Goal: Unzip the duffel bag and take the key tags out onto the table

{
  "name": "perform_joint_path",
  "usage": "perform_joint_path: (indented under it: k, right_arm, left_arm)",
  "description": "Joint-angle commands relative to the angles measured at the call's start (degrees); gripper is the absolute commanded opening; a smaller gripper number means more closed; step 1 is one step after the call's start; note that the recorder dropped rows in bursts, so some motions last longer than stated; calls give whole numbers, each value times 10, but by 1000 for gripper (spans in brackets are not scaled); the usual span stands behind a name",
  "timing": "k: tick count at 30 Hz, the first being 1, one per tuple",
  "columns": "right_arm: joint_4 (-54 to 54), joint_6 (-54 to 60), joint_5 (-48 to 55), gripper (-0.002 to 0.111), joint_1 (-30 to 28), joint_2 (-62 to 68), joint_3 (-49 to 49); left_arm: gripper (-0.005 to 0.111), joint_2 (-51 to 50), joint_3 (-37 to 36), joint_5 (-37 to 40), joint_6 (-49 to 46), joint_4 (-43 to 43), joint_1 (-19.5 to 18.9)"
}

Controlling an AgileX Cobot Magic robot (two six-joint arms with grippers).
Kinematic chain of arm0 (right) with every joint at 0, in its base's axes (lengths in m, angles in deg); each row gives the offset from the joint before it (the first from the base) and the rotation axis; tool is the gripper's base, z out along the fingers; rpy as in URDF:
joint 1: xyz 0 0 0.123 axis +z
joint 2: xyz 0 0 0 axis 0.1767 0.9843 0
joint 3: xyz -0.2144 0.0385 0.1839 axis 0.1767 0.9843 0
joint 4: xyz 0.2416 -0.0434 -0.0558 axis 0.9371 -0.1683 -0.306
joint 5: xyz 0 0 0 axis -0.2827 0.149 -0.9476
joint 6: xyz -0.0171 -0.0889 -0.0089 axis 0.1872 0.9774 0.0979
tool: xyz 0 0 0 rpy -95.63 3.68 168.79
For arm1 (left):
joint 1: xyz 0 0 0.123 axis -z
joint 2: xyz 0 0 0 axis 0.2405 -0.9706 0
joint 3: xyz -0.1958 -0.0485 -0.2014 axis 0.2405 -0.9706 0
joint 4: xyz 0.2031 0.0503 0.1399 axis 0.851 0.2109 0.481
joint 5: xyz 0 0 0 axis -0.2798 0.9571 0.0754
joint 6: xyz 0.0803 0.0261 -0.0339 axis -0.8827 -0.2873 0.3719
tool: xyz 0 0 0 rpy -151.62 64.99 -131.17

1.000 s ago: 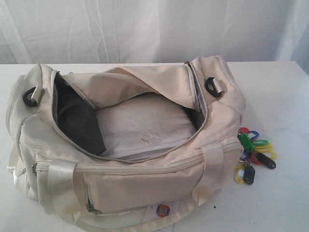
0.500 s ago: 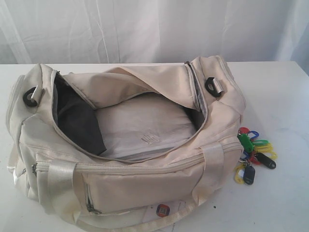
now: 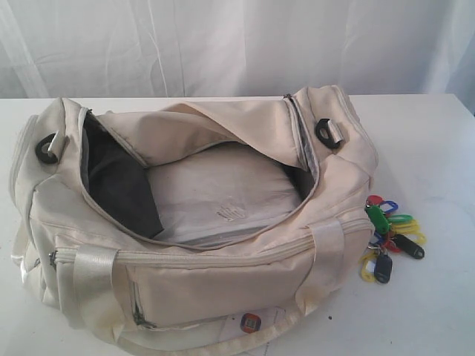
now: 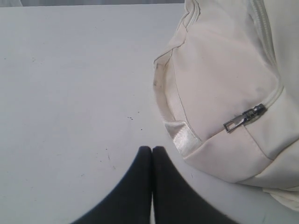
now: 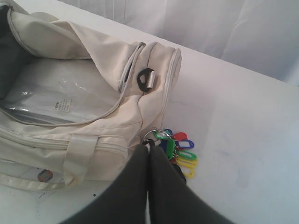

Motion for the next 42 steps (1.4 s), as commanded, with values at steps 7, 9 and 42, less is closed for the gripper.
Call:
perform_joint_path:
  k: [7,9,42]
  right_arm:
    - [2,3,-7,0,1,-3,2]
    - [2,3,-7,0,1,-3,2]
    - [3,-1,-9,0,0,-43,22]
  left_arm:
    - [0,3,-2,-4,3,2,1]
    - [0,3,-2,-4,3,2,1]
    - [0,3,-2,5,3,2,1]
